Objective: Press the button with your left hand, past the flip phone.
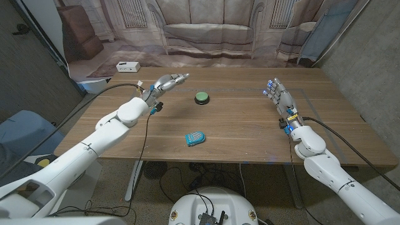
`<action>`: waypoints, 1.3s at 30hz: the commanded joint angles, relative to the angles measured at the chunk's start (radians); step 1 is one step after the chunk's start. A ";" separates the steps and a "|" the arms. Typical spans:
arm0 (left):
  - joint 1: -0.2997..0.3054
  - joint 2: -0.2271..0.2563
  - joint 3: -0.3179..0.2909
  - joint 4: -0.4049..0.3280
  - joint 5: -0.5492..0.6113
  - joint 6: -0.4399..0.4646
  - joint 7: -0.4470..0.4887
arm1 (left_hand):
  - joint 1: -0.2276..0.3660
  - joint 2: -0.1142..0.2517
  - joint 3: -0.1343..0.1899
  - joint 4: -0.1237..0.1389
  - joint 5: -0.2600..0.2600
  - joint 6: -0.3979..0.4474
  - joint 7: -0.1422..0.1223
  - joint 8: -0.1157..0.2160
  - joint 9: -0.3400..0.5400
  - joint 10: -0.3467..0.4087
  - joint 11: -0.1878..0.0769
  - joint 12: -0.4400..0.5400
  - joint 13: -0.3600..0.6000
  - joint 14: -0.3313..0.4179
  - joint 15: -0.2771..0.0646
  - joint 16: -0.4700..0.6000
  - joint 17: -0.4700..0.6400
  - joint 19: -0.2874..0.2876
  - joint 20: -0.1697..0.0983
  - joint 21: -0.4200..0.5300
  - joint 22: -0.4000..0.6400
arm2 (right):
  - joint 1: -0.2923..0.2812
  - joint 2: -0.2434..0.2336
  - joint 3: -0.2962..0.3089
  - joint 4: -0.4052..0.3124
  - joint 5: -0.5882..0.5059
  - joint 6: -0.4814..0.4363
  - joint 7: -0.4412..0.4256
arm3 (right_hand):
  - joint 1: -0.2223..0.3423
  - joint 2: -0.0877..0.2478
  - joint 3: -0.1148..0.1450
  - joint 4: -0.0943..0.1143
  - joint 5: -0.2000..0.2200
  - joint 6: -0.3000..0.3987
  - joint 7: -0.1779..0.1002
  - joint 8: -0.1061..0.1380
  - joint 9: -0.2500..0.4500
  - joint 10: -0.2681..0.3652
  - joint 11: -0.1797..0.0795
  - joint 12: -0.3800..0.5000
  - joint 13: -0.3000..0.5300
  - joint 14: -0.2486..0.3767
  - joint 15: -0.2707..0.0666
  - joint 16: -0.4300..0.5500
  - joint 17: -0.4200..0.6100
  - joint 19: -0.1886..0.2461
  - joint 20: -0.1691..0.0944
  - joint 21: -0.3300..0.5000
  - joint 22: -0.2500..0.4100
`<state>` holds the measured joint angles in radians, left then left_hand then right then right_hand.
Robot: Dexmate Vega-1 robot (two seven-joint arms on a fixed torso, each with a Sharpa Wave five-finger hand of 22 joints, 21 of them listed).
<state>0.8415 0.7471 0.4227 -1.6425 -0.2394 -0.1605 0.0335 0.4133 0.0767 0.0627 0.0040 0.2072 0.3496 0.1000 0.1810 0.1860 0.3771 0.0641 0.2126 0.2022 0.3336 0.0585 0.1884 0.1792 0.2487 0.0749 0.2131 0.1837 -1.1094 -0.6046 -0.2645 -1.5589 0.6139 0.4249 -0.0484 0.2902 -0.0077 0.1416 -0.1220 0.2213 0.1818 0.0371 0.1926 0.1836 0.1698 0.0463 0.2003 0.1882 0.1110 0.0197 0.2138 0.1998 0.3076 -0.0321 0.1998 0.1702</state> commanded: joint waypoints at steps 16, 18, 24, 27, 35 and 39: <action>0.054 -0.097 -0.052 0.141 -0.258 -0.240 -0.116 | -0.007 -0.005 -0.009 -0.001 -0.005 -0.009 -0.008 0.006 -0.001 -0.013 -0.001 -0.002 0.003 -0.010 -0.002 -0.003 0.003 -0.022 0.006 -0.008 0.003 | 0.001 -0.017 -0.001 -0.010 -0.004 -0.002 0.010 | -0.002 -0.005 -0.004 -0.001 0.000 -0.010 -0.024 -0.003 0.002 0.012 -0.009 -0.001 0.002 0.042 -0.013 0.011 0.003 0.030 0.001 0.004 0.001; 0.054 -0.117 -0.053 0.168 -0.305 -0.262 -0.154 | -0.007 -0.005 -0.010 -0.001 -0.005 -0.010 -0.007 0.006 -0.001 -0.012 -0.004 -0.001 0.003 -0.010 -0.003 -0.003 0.003 -0.022 0.006 -0.008 0.003 | 0.001 -0.023 -0.001 -0.012 -0.009 -0.003 0.013 | -0.002 -0.005 -0.004 -0.001 0.000 -0.010 -0.024 -0.003 0.002 0.015 -0.005 0.000 0.002 0.045 -0.013 0.012 0.003 0.032 0.000 0.005 0.001; 0.064 -0.137 -0.061 0.190 -0.366 -0.278 -0.192 | -0.008 -0.005 -0.010 -0.001 -0.005 -0.011 -0.009 0.006 -0.001 -0.013 -0.002 -0.001 0.003 -0.010 -0.002 -0.002 0.003 -0.020 0.004 -0.007 0.003 | -0.005 -0.030 0.000 -0.021 -0.009 -0.006 0.015 | -0.002 -0.004 -0.005 -0.001 0.000 -0.012 -0.014 -0.003 0.002 0.018 0.014 0.000 0.002 0.041 -0.007 0.009 0.003 0.032 0.000 0.003 0.001; 0.074 -0.137 -0.066 0.188 -0.367 -0.282 -0.186 | -0.009 -0.006 -0.011 -0.001 -0.005 -0.012 -0.009 0.006 -0.001 -0.014 -0.002 -0.001 0.003 -0.009 -0.003 -0.001 0.003 -0.019 0.004 -0.007 0.003 | -0.012 -0.031 0.002 -0.026 -0.007 -0.008 0.012 | -0.002 -0.005 -0.006 -0.001 0.000 -0.012 -0.014 -0.003 0.003 0.019 0.018 0.000 0.002 0.038 -0.004 0.007 0.003 0.031 0.000 0.002 0.001; 0.097 -0.135 -0.070 0.186 -0.375 -0.271 -0.173 | -0.011 -0.007 -0.013 -0.001 -0.005 -0.012 -0.009 0.007 -0.001 -0.013 -0.002 0.000 0.003 -0.006 -0.001 0.001 0.003 -0.005 -0.001 -0.002 0.003 | -0.016 -0.036 -0.001 -0.029 -0.003 -0.019 0.016 | -0.003 -0.003 -0.006 -0.001 0.000 -0.010 -0.007 -0.001 0.003 0.023 0.022 0.000 0.002 0.035 0.000 0.005 0.003 0.030 0.003 0.000 0.001; 0.098 -0.145 -0.074 0.194 -0.397 -0.261 -0.172 | -0.011 -0.007 -0.014 -0.001 -0.005 -0.011 -0.006 0.008 -0.001 -0.011 0.001 0.000 0.003 -0.005 -0.002 0.002 0.003 0.002 -0.005 0.001 0.002 | -0.016 -0.036 -0.001 -0.031 -0.003 -0.022 0.013 | -0.003 -0.003 -0.007 -0.001 0.000 -0.011 0.000 -0.001 0.003 0.020 0.030 -0.001 0.002 0.033 0.006 0.003 0.003 0.028 0.005 -0.001 0.001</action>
<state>0.9217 0.6171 0.3579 -1.4632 -0.5946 -0.4250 -0.1372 0.4080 0.0712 0.0537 0.0041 0.2034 0.3389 0.0891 0.1857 0.1861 0.3642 0.0588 0.2126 0.2020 0.3284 0.0532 0.1885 0.1791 0.2432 0.0730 0.2070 0.1836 -1.1206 -0.6350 -0.2653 -1.5825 0.6081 0.4134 -0.0351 0.2901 -0.0076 0.1416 -0.1220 0.2213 0.1675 0.0274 0.1926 0.1836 0.1892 0.0737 0.2003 0.1881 0.1409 0.0146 0.2184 0.2001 0.3308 -0.0339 0.2000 0.1700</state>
